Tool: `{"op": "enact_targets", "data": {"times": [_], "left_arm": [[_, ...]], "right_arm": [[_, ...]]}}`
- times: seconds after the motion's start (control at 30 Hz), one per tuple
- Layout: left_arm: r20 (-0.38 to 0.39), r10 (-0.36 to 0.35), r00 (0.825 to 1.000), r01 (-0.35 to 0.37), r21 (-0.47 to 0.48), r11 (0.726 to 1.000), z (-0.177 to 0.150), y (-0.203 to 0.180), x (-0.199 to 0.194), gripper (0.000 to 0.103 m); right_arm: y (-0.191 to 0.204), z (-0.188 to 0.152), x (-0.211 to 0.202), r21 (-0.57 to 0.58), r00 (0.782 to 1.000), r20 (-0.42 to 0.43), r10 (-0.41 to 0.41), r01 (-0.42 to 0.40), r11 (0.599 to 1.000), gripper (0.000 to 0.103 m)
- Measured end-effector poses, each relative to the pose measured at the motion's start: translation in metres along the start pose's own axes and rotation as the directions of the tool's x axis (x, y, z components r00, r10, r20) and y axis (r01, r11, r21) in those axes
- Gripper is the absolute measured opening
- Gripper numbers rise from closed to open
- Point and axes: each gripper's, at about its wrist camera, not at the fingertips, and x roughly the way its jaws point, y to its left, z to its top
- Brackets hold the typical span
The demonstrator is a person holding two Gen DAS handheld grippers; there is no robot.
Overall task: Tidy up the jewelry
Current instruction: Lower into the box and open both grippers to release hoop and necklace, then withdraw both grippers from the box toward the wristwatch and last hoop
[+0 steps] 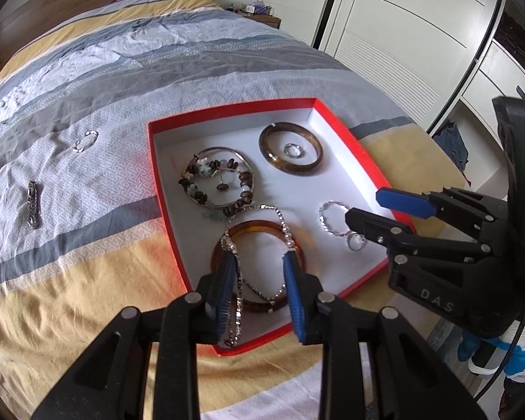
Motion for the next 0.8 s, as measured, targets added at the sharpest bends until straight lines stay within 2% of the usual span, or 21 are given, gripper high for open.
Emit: {"op": "enact_targets", "data": {"times": [0.5, 0.7, 0.77, 0.8], "left_arm": [[0.097, 0.023, 0.995, -0.023, -0.001, 1.0, -0.004, -0.014, -0.071, 0.03], [0.143, 0.071, 0.987, -0.072, 0.004, 0.997, -0.016, -0.018, -0.11, 0.03], [0.163, 0.088, 0.983, -0.09, 0.005, 0.996, -0.021, -0.021, -0.124, 0.035], [0.175, 0.102, 0.979, -0.104, 0.004, 0.995, -0.025, -0.022, -0.132, 0.041]], "right_arm": [[-0.001, -0.02, -0.092, 0.059, 0.994, 0.111, -0.019, 0.012, 0.998, 0.047], [0.005, -0.029, -0.13, 0.07, 0.987, 0.158, -0.006, -0.005, 0.998, 0.047], [0.012, -0.032, -0.142, 0.063, 0.985, 0.173, 0.005, -0.016, 0.998, 0.048], [0.016, -0.034, -0.148, 0.058, 0.983, 0.181, 0.011, -0.022, 0.998, 0.048]]}}
